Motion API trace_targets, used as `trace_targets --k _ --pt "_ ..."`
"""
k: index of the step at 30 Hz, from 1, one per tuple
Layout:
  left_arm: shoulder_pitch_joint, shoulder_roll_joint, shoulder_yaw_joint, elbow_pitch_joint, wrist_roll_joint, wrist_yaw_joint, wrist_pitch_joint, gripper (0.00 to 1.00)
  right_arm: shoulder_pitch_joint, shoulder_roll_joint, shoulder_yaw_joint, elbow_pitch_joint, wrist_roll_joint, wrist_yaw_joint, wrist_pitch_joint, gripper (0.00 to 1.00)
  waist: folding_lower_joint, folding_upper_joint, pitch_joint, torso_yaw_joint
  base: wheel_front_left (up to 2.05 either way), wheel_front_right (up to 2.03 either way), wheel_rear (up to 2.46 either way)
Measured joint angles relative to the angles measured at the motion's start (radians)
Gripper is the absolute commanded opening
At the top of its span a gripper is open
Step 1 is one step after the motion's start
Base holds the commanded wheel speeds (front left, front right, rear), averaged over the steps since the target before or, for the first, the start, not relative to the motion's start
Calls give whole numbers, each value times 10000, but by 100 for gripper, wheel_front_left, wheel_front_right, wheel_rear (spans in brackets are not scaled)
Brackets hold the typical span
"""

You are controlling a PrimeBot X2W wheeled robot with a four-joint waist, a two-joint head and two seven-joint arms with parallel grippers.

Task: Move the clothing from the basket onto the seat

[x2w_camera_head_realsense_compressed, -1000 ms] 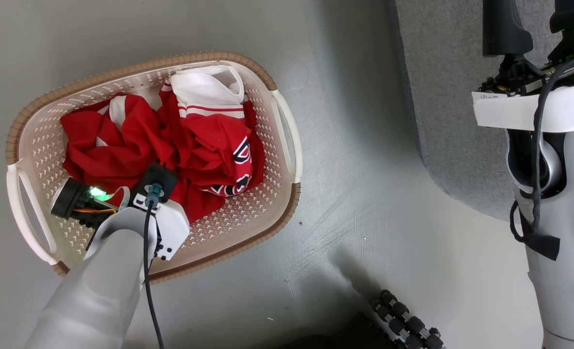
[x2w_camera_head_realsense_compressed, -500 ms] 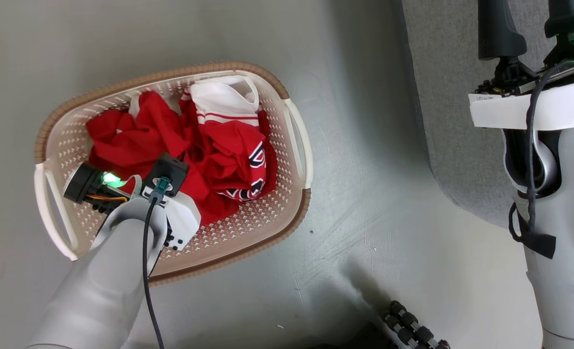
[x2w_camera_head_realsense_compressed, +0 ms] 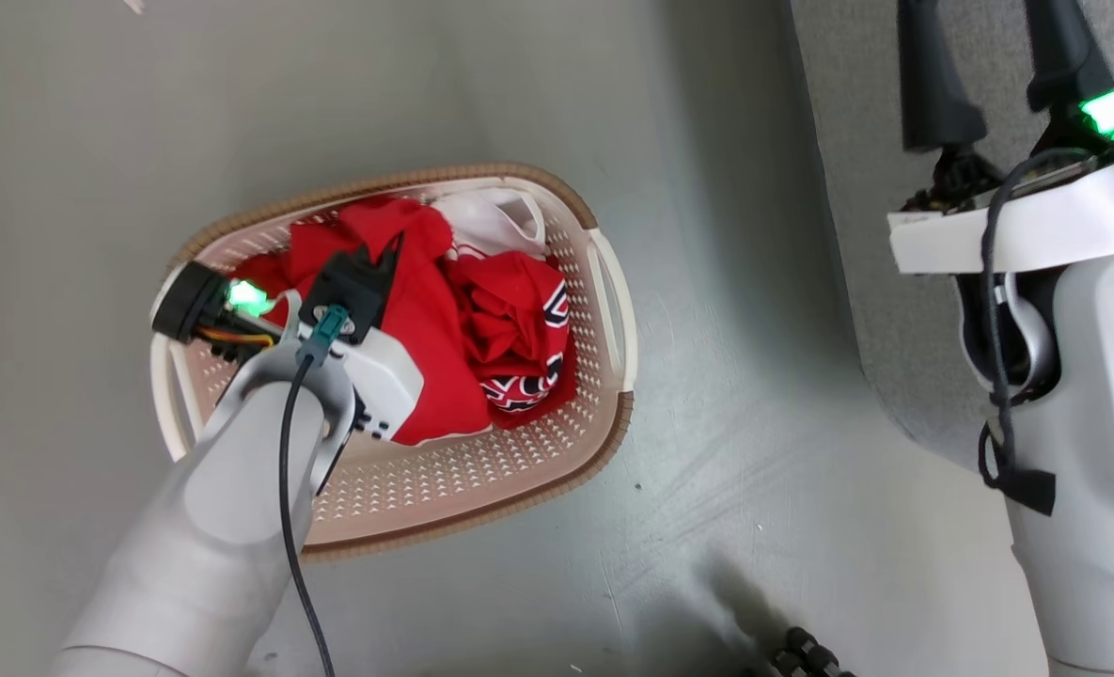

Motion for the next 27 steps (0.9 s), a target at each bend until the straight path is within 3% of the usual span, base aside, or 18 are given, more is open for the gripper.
trace_targets --k 16,27 --pt "-558 -77 234 -1264 -623 -721 21 0 946 -19 311 874 -433 0 0 100 0 0 -1493 674 0 0 0" --pt "-718 -155 314 -1712 -1210 -1197 723 0 1562 -36 514 1333 -523 0 0 100 0 0 -2722 1058 0 0 0"
